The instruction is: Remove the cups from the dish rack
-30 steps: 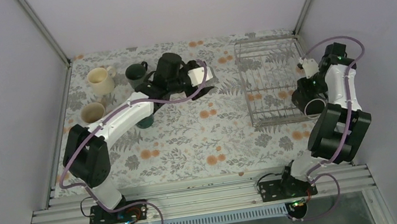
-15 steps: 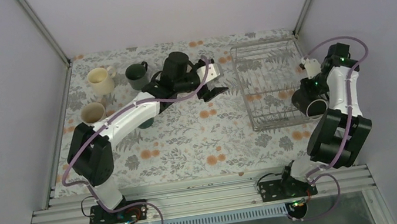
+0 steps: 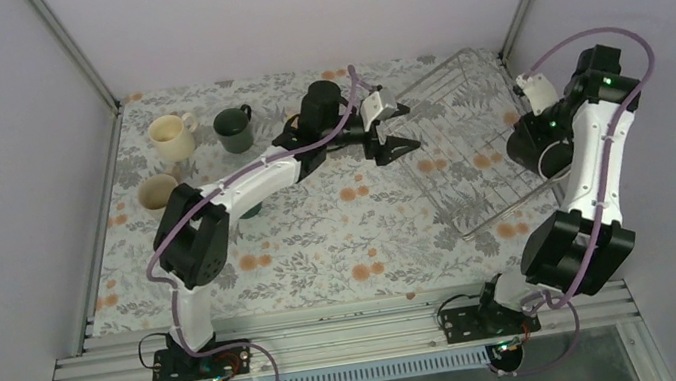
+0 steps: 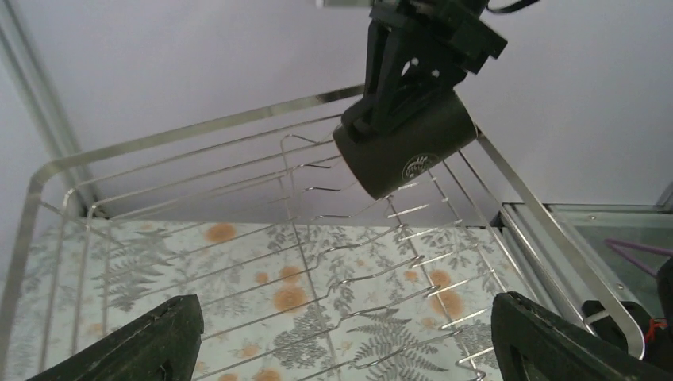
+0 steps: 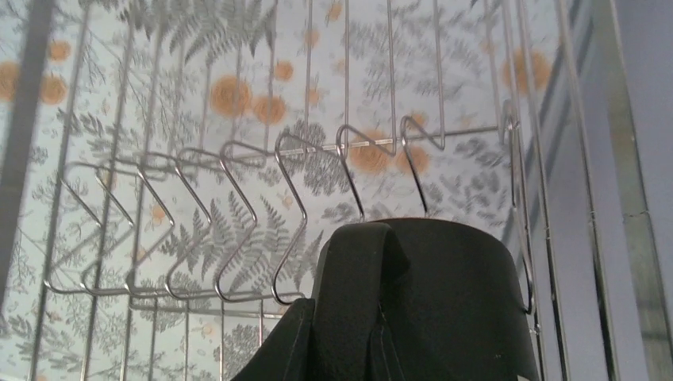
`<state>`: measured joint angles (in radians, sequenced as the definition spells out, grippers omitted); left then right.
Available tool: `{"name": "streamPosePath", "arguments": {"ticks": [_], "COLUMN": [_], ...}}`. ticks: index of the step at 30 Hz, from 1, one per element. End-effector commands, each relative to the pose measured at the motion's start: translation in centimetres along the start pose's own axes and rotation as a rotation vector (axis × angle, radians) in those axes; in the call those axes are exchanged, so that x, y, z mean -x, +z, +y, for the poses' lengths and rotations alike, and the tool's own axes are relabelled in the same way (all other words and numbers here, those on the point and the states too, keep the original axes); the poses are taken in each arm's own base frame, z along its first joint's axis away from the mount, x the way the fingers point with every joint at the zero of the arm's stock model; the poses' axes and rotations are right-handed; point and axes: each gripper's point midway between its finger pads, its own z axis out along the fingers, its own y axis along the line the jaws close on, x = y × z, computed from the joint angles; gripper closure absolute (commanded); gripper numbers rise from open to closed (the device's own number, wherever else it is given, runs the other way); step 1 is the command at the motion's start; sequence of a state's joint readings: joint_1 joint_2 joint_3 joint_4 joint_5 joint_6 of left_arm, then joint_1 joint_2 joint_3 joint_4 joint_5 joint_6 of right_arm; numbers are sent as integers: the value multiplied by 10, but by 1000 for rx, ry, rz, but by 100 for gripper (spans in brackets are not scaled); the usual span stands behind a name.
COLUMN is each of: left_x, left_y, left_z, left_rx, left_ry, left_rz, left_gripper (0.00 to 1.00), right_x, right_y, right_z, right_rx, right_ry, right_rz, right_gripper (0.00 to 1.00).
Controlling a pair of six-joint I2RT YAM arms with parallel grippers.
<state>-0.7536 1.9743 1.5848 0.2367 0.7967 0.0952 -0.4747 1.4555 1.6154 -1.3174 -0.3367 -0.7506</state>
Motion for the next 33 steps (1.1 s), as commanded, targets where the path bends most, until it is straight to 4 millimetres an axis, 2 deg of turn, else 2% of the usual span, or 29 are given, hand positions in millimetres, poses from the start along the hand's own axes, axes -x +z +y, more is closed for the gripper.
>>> {"name": "streamPosePath", "arguments": {"ticks": [1, 6, 23, 33], "left_x": [11, -2, -36, -37], "left_y": [11, 16, 3, 9], "left_z": [-10, -8, -18, -20], "left_rx": [-67, -57, -33, -65], "left_ry": [-23, -46, -66, -73], "left_rz": [-45, -23, 28, 33], "left_gripper": [10, 10, 11, 12], "right_x": [5, -8, -32, -46], "right_y": [5, 18, 69, 95], "right_z": [12, 8, 0, -13], "right_rx": [59, 68, 113, 108], "right_ry": [-31, -20, 22, -4], "right_rz": [-108, -102, -46, 15], "right_gripper": [96, 96, 96, 96]}}
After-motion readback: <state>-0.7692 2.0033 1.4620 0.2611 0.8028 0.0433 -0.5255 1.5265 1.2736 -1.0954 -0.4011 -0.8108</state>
